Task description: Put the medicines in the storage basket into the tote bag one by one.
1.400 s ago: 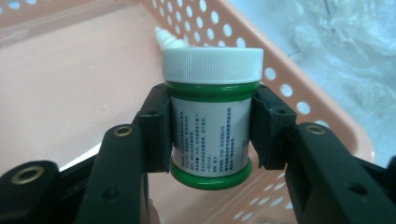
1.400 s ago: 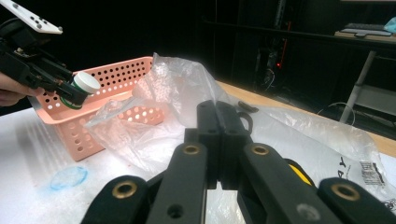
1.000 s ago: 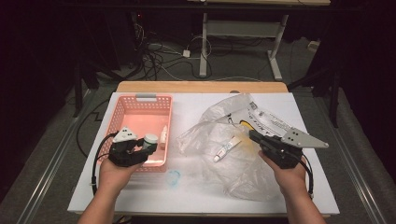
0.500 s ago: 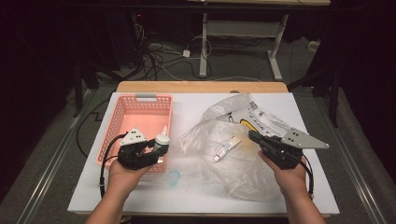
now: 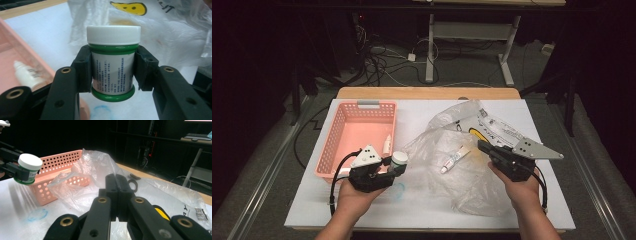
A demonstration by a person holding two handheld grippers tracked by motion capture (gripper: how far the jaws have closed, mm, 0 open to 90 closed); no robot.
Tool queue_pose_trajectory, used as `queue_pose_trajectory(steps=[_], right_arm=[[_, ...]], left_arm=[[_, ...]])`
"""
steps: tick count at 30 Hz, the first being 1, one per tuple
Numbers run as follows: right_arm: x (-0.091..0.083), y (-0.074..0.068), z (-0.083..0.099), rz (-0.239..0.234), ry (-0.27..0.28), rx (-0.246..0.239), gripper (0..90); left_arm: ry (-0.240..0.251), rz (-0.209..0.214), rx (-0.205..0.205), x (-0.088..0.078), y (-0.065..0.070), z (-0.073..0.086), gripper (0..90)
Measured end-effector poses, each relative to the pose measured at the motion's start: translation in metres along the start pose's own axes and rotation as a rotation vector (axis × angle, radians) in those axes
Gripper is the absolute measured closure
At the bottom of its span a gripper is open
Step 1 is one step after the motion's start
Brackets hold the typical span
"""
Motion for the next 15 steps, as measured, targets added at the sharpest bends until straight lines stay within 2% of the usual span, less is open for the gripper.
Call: queue_pose_trajectory(steps=[8, 15], right_arm=[[0.0, 0.0, 0.001, -0.002, -0.003, 0.002, 90.0], [0.0, 0.0, 0.001, -0.003, -0.004, 0.005, 90.0]], left_arm=[[0.001, 0.035, 0.021, 0.016, 0.014, 0.005, 53.9], [-0.031, 0.075, 0.04, 0.032, 0.024, 0.008, 53.9]])
Point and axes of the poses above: each handheld gripper's, and its own axes: x roughly forward along the jaws, z roughly out of its underside, y roughly to its right, the point moved 1 cm from there along x, roughly forward along the jaws, and after that the axes turned 7 degrees about y, right-handed, at the moved point
